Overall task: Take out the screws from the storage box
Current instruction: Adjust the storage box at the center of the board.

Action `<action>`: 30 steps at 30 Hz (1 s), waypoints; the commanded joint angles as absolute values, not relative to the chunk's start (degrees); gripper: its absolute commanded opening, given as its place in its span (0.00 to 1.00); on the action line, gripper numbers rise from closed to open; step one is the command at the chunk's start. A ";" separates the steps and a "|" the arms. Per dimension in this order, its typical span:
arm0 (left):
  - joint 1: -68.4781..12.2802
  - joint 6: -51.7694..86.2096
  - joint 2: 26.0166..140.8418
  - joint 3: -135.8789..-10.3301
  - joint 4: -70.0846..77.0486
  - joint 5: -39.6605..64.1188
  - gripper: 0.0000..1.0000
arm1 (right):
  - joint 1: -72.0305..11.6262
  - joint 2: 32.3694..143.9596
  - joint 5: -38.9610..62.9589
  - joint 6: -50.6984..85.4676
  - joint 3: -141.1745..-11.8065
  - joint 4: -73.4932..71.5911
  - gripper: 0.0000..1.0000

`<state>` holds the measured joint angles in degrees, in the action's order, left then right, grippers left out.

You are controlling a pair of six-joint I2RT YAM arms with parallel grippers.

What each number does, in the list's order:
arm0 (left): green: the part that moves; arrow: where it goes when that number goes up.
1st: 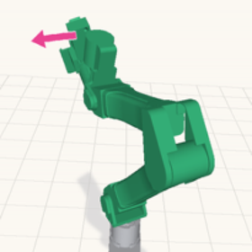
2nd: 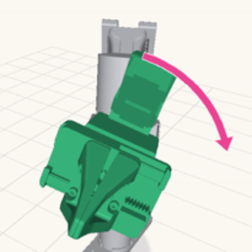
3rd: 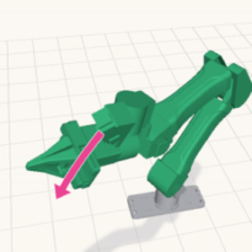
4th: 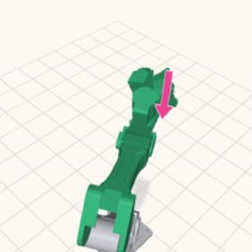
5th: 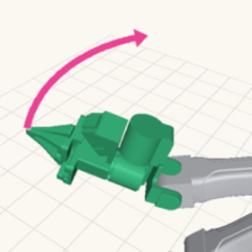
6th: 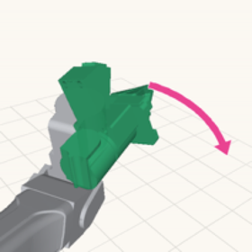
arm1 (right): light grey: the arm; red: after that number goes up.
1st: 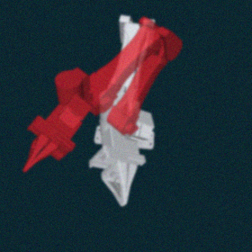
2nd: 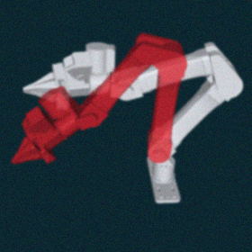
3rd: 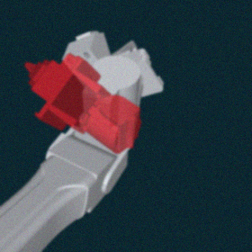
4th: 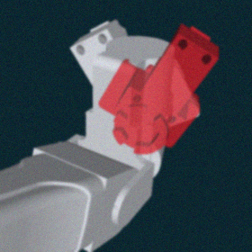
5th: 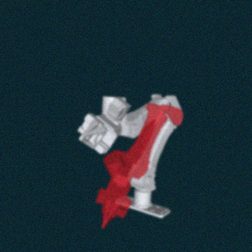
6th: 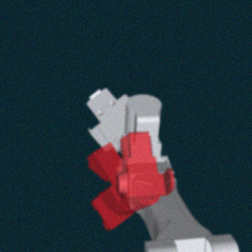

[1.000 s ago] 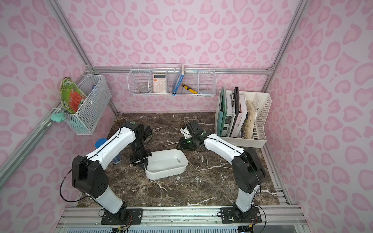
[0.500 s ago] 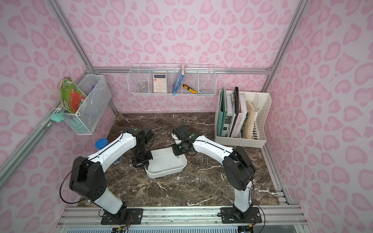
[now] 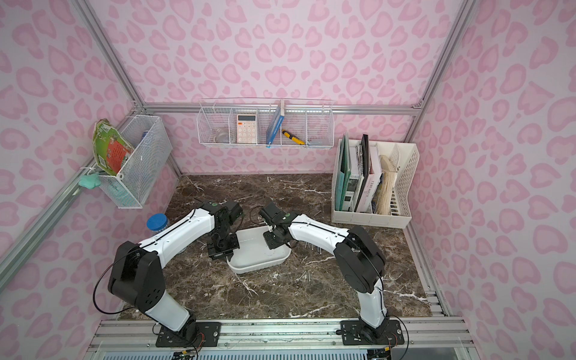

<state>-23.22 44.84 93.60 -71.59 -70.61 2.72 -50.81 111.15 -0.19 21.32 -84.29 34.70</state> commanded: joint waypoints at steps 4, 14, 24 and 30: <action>-23.46 45.53 92.67 -70.50 -70.44 1.58 0.00 | -50.92 113.99 -5.11 21.29 -85.69 34.75 0.31; -23.91 45.70 93.07 -69.45 -69.87 1.05 0.00 | -50.18 120.53 -6.85 21.79 -90.92 35.45 0.32; -23.95 47.46 94.22 -65.58 -65.62 2.10 0.00 | -49.67 125.70 -6.11 23.28 -91.63 38.37 0.27; -23.91 48.51 95.03 -64.27 -63.63 2.67 0.00 | -50.28 126.30 -3.74 24.45 -89.41 38.75 0.23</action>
<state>-23.90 47.48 94.85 -64.84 -64.75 3.57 -49.95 124.68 -5.54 23.59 -90.98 32.29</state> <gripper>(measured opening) 0.109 0.222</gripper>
